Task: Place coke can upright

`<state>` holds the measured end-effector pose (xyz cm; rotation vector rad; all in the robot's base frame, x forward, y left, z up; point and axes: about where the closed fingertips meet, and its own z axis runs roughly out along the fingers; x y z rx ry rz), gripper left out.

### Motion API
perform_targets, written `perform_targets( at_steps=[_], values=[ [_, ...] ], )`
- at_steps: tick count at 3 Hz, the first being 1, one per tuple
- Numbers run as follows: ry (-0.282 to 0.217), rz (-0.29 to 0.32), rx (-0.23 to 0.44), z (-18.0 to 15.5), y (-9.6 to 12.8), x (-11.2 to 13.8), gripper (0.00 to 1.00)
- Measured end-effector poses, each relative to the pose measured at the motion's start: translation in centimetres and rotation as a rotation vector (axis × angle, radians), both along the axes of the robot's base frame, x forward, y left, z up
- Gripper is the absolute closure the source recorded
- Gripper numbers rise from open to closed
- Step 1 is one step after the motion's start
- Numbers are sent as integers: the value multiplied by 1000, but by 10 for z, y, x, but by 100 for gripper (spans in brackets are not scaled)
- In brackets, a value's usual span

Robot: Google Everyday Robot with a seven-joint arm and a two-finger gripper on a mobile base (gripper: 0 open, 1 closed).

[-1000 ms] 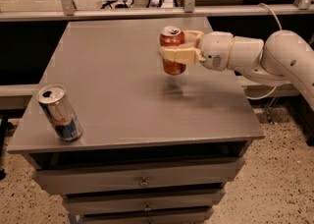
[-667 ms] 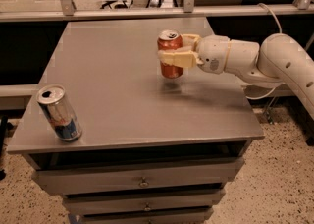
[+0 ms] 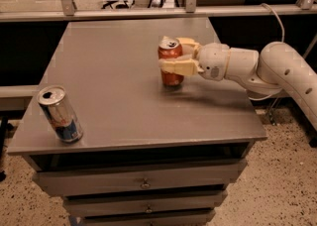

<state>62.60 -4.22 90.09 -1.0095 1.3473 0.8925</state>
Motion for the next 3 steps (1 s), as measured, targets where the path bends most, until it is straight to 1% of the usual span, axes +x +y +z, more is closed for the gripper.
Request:
perform_targets(
  at_steps=[1, 2, 3],
  values=[
    [0, 4, 1, -5, 0, -3, 13],
    [6, -1, -3, -10, -5, -8, 0],
    [14, -17, -15, -14, -16, -13, 0]
  ],
)
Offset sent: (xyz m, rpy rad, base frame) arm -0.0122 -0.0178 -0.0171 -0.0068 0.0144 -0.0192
